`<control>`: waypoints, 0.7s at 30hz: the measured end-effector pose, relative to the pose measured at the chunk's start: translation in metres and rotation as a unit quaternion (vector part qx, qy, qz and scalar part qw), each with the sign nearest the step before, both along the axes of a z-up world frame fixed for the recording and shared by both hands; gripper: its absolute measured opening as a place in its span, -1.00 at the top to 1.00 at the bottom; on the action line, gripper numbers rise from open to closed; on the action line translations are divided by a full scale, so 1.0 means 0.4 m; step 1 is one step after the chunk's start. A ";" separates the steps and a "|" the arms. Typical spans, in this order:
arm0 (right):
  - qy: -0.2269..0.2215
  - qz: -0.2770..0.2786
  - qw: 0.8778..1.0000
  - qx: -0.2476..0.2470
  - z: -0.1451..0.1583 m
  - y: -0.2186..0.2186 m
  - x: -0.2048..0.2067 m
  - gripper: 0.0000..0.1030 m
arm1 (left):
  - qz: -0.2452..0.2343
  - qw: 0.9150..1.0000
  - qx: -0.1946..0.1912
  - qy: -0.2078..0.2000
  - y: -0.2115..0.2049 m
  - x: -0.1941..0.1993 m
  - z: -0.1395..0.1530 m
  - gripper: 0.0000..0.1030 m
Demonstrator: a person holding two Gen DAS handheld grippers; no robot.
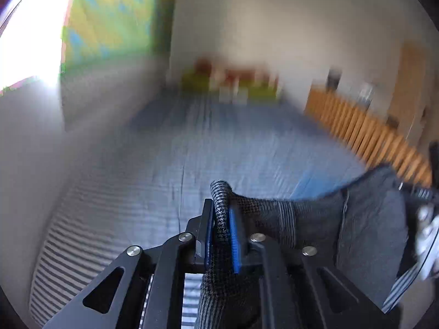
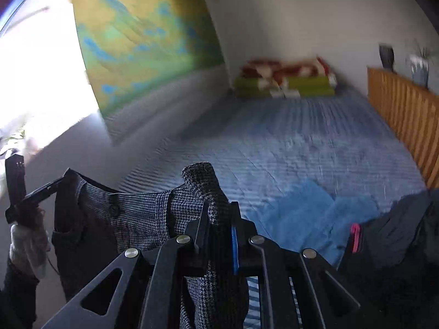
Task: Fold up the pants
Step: 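Lay the shorts flat on the bed and open both grippers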
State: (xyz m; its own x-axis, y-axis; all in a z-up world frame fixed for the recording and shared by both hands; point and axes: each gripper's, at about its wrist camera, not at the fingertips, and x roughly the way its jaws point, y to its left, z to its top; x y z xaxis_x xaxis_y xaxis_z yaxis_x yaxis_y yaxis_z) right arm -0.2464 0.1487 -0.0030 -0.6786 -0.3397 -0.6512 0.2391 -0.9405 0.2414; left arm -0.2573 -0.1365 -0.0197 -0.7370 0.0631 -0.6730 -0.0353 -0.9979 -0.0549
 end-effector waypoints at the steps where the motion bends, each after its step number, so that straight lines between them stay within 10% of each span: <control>1: -0.045 -0.009 0.998 0.039 -0.088 0.011 -0.082 0.74 | 0.026 0.999 -0.024 -0.033 -0.002 -0.058 -0.071 0.71; 4: -0.130 -0.096 0.979 0.124 -0.263 0.071 -0.196 0.61 | 0.051 0.995 -0.009 -0.085 -0.027 -0.129 -0.214 0.72; 8: -0.160 -0.097 0.980 0.063 -0.338 0.158 -0.162 0.58 | 0.037 0.993 0.032 -0.110 -0.051 -0.096 -0.296 0.59; 21: -0.209 -0.027 0.977 0.019 -0.418 0.118 0.325 0.11 | 0.014 0.981 0.112 -0.158 -0.151 0.340 -0.314 -0.13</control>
